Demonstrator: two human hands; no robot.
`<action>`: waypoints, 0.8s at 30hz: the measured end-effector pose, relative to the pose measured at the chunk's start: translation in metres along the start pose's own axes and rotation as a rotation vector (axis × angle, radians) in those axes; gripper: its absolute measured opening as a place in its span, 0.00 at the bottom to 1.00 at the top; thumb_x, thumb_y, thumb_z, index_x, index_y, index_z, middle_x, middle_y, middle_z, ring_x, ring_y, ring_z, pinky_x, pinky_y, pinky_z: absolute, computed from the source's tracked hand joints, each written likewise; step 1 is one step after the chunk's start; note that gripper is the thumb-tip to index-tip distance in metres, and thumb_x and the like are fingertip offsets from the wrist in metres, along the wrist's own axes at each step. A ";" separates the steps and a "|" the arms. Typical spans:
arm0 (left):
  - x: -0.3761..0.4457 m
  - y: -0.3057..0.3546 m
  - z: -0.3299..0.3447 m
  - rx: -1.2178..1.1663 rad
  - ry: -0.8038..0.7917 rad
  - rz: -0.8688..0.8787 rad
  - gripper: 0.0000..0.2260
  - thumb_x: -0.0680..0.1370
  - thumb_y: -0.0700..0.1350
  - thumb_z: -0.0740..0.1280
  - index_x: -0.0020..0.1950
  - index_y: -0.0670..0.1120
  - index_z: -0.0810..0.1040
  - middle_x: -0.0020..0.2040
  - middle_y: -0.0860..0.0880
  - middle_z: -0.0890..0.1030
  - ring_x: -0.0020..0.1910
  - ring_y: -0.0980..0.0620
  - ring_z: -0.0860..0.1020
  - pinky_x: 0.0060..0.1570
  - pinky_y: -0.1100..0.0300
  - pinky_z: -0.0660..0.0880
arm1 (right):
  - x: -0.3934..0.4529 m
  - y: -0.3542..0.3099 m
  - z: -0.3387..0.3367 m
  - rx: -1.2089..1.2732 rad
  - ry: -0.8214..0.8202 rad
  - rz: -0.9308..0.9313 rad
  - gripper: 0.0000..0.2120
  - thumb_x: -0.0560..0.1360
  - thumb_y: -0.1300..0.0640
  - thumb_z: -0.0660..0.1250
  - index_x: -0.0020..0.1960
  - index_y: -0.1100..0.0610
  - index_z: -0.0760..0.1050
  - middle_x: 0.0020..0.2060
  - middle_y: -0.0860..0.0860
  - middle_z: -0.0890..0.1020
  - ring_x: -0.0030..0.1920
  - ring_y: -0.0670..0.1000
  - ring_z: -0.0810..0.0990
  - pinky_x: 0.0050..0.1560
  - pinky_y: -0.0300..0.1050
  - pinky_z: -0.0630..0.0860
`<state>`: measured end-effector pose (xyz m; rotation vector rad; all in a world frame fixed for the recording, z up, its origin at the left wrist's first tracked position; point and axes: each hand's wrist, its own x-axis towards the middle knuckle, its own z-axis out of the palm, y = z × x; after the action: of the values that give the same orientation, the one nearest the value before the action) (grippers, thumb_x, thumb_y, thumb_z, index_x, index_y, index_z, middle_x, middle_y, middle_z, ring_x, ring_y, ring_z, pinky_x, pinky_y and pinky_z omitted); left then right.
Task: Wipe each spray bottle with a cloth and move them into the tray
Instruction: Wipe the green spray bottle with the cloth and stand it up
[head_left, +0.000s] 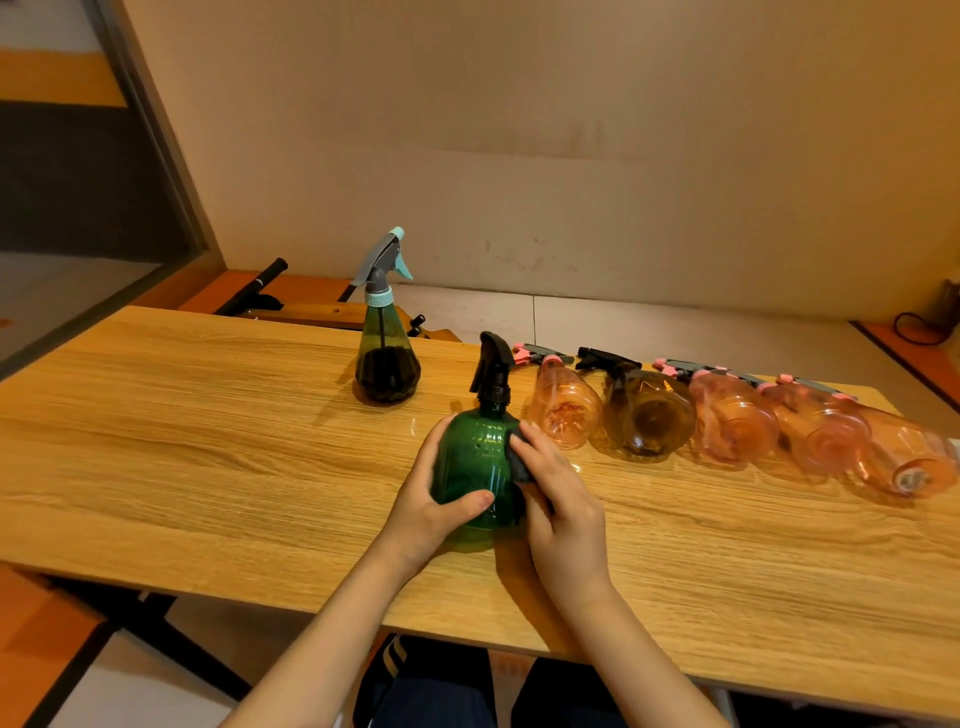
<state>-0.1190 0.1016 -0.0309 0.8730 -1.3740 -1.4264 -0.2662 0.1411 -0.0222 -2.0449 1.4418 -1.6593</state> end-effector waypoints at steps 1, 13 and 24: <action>-0.001 0.000 0.001 0.019 -0.007 0.004 0.36 0.61 0.50 0.75 0.67 0.56 0.66 0.65 0.51 0.74 0.61 0.57 0.76 0.51 0.61 0.76 | 0.006 -0.002 -0.001 -0.016 -0.012 0.000 0.19 0.74 0.63 0.58 0.64 0.58 0.73 0.64 0.49 0.72 0.68 0.47 0.67 0.69 0.38 0.62; -0.001 0.005 -0.001 0.032 -0.063 -0.027 0.44 0.56 0.61 0.81 0.68 0.58 0.66 0.66 0.55 0.74 0.63 0.59 0.76 0.52 0.63 0.76 | 0.000 0.003 -0.018 -0.101 -0.226 -0.286 0.18 0.75 0.66 0.60 0.64 0.58 0.71 0.66 0.52 0.72 0.71 0.51 0.65 0.69 0.46 0.64; -0.001 0.001 -0.003 -0.029 -0.065 -0.038 0.37 0.62 0.50 0.75 0.68 0.57 0.66 0.66 0.49 0.74 0.61 0.55 0.77 0.51 0.58 0.77 | 0.015 0.008 -0.012 0.122 -0.016 0.136 0.20 0.73 0.65 0.60 0.62 0.51 0.72 0.62 0.42 0.74 0.65 0.38 0.69 0.64 0.32 0.65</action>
<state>-0.1158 0.1013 -0.0300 0.8445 -1.3888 -1.5116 -0.2815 0.1311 -0.0122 -1.8496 1.4034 -1.6300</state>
